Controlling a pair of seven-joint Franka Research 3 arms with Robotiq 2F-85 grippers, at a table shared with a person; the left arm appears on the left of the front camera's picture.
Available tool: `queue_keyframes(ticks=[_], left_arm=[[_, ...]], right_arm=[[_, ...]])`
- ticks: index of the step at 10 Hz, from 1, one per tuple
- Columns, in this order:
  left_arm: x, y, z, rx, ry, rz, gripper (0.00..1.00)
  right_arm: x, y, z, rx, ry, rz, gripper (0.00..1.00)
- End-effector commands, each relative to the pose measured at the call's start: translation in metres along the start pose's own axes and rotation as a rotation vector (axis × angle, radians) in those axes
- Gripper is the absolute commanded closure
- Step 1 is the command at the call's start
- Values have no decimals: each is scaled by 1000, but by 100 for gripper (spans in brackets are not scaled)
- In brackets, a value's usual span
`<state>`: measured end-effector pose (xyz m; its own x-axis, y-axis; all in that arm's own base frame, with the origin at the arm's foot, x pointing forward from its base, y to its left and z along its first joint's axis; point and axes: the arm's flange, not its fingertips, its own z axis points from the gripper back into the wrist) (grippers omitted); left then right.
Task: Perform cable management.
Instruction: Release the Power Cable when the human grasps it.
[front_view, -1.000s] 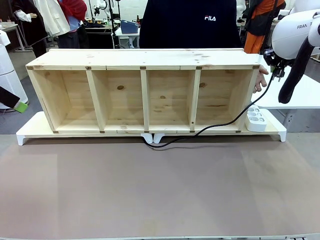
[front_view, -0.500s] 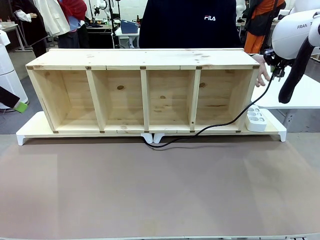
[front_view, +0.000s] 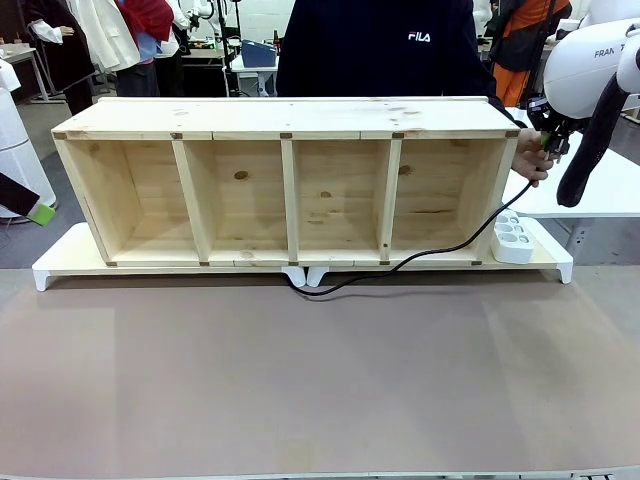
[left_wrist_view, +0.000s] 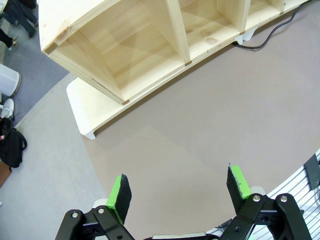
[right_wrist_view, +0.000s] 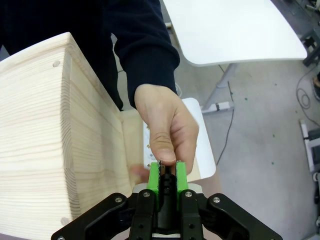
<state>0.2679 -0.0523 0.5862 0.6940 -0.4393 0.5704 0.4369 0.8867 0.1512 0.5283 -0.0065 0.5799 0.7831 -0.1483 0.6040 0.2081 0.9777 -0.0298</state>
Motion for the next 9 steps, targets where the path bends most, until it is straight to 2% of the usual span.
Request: queue_keyframes(ticks=[1,7,8,9], left_arm=[[1,0,0,-4,-3,-1,0],[1,0,0,-4,-3,-1,0],[1,0,0,-4,-3,-1,0],[1,0,0,-4,-3,-1,0]], right_arm=[[2,0,2,2,-4,-11,84],[0,-1,2,-9,-1,-9,84],[1,-2,3,-5,30,-11,84],[2,-2,3,-8,39,-11,64]])
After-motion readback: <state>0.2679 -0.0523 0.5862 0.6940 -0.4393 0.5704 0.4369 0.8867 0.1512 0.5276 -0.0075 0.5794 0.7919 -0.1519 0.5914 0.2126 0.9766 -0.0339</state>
